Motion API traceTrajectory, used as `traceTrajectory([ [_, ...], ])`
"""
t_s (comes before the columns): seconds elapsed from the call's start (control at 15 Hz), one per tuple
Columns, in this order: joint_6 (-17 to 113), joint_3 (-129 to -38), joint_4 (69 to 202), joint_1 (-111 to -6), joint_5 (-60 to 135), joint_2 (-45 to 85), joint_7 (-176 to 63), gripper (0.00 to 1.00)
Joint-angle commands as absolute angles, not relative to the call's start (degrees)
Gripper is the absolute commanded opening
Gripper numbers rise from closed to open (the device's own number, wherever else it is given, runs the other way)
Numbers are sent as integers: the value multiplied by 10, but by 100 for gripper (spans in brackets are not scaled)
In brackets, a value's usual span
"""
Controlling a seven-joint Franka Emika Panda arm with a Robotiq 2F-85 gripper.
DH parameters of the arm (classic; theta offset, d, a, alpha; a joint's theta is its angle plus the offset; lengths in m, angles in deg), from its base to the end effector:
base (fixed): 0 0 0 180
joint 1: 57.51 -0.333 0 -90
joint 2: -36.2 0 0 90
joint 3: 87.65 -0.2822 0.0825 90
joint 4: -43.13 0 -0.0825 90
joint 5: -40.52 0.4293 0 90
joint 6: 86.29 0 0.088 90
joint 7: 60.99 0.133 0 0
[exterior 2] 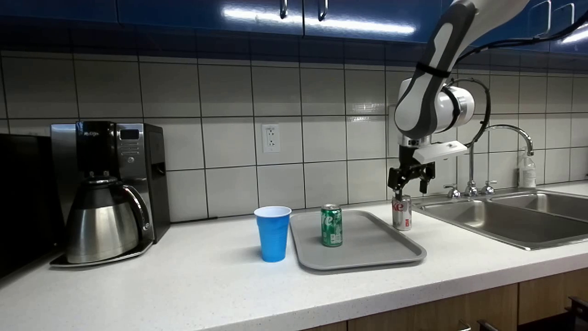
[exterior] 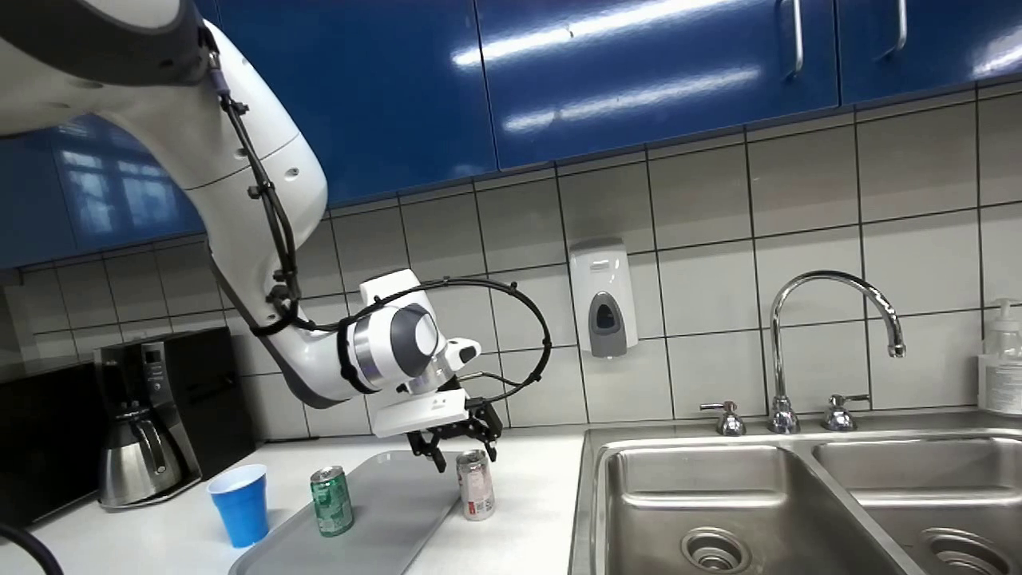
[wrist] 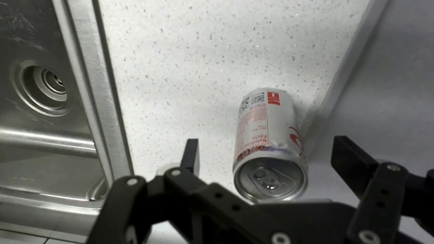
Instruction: Place the cans on the grey tray.
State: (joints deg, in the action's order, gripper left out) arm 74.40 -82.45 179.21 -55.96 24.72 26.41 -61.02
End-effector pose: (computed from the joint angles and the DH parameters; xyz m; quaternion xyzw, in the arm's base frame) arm 0.5536 -0.0564 0.1813 0.9872 0.0666 0.1229 0.0767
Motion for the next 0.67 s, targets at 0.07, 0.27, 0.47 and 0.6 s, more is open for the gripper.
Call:
traceTrajectory([
  [0.07,744,-827,1750,-567,256,221,-608,100],
  [0.27,743,-827,1732,-571,258,201,-609,100],
  [0.47,743,-828,1718,-572,266,185,-612,100],
  [0.6,742,-829,1711,-573,271,177,-614,100],
])
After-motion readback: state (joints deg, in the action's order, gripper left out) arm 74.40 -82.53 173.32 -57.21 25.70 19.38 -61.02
